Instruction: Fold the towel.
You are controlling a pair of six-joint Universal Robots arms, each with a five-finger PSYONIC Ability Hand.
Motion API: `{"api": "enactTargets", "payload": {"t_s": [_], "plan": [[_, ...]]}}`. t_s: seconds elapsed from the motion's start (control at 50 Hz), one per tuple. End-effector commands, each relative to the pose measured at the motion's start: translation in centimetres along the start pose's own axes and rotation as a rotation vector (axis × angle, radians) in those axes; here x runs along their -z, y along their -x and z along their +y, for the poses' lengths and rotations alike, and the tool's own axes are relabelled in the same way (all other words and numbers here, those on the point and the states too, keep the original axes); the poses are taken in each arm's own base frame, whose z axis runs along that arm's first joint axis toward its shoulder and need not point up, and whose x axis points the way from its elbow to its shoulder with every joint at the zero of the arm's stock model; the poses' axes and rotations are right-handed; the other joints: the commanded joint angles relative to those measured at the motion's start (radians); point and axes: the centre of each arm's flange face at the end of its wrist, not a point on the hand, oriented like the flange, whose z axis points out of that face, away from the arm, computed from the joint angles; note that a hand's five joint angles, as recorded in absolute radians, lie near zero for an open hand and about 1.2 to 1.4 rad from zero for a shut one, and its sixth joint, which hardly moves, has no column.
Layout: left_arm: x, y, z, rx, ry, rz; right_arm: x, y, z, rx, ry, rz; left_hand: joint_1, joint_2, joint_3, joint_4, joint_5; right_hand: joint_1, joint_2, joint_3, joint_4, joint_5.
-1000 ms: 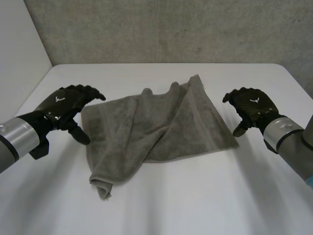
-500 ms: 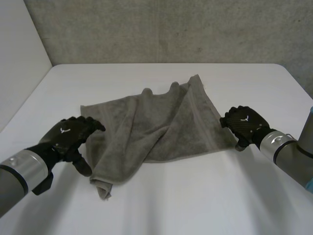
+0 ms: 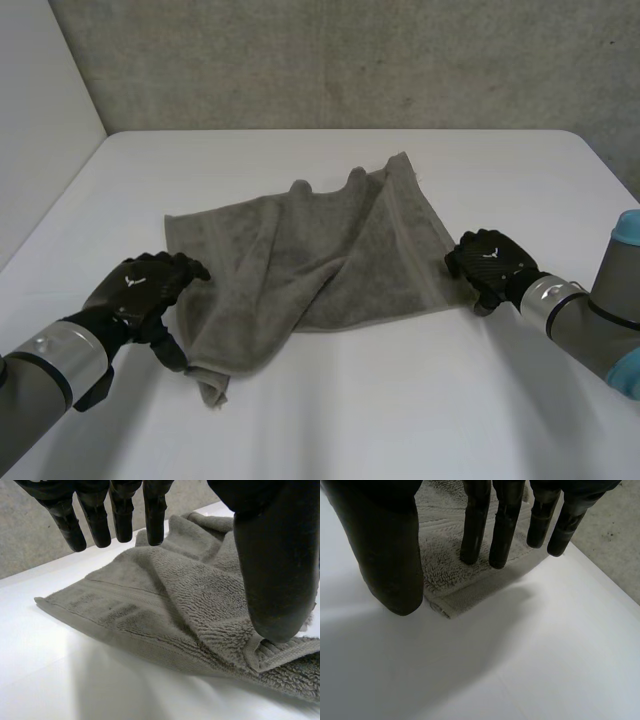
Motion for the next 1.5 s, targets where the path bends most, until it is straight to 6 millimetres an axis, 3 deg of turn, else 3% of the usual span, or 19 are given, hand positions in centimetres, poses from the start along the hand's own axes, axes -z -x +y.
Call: {"api": "enactTargets", "payload": {"t_s": [0.02,0.06,0.12,0.16,0.4,0.5,0.56,0.6,0.7,1.04,1.5], "plan": [[-0.1,0.1,-0.1,-0.001,-0.008,-0.004,-0.4,-0.1,0.2,0.005,-0.011,0.008,-0.015,-0.007,-0.049,-0.055,0.014,0.135,0.134,-0.052,-0.071,0.142],[-0.1,0.2,-0.1,-0.001,-0.008,-0.005,-0.5,-0.3,0.1,0.01,-0.017,0.013,-0.015,-0.007,-0.049,-0.055,0.014,0.331,0.33,-0.052,-0.071,0.338],[-0.1,0.2,-0.1,0.0,-0.008,-0.007,-0.5,-0.3,0.0,0.009,-0.019,0.013,-0.015,-0.007,-0.049,-0.055,0.014,0.393,0.392,-0.052,-0.071,0.401],[-0.1,0.2,-0.1,-0.002,-0.008,-0.007,-0.4,-0.4,-0.2,0.012,-0.026,0.016,-0.015,-0.007,-0.049,-0.055,0.014,0.563,0.562,-0.052,-0.071,0.57],[-0.1,0.2,-0.2,-0.001,-0.011,-0.006,-0.1,-0.6,-0.8,0.015,-0.034,0.018,-0.015,-0.007,-0.049,-0.055,0.014,0.611,0.609,-0.052,-0.071,0.618],[0.0,0.2,-0.2,-0.003,-0.013,-0.006,0.1,-0.6,-1.4,0.021,-0.058,-0.001,-0.015,-0.007,-0.049,-0.055,0.014,0.564,0.562,-0.052,-0.071,0.571],[0.0,0.2,-0.2,-0.003,-0.013,-0.006,0.2,-0.5,-1.7,0.022,-0.068,-0.016,-0.015,-0.007,-0.049,-0.055,0.014,0.458,0.457,-0.052,-0.071,0.465],[0.0,0.2,-0.2,-0.002,-0.013,-0.005,0.4,-0.7,-1.9,0.017,-0.064,-0.02,-0.015,-0.007,-0.049,-0.055,0.014,0.218,0.217,-0.052,-0.071,0.225],[0.0,0.2,-0.2,-0.004,-0.013,-0.005,0.4,-1.3,-2.0,0.015,-0.066,-0.008,-0.015,-0.007,-0.049,-0.055,0.014,0.106,0.105,-0.052,-0.071,0.113],[0.0,0.2,-0.2,-0.004,-0.013,-0.005,-0.8,-1.7,-0.3,0.0,-0.04,-0.008,-0.015,-0.007,-0.049,-0.055,0.014,0.094,0.093,-0.052,-0.071,0.101],[-0.1,0.2,-0.1,-0.004,-0.016,-0.005,-1.4,-1.7,0.4,-0.007,-0.024,-0.01,-0.015,-0.007,-0.049,-0.055,0.014,0.062,0.06,-0.052,-0.071,0.069]]}}
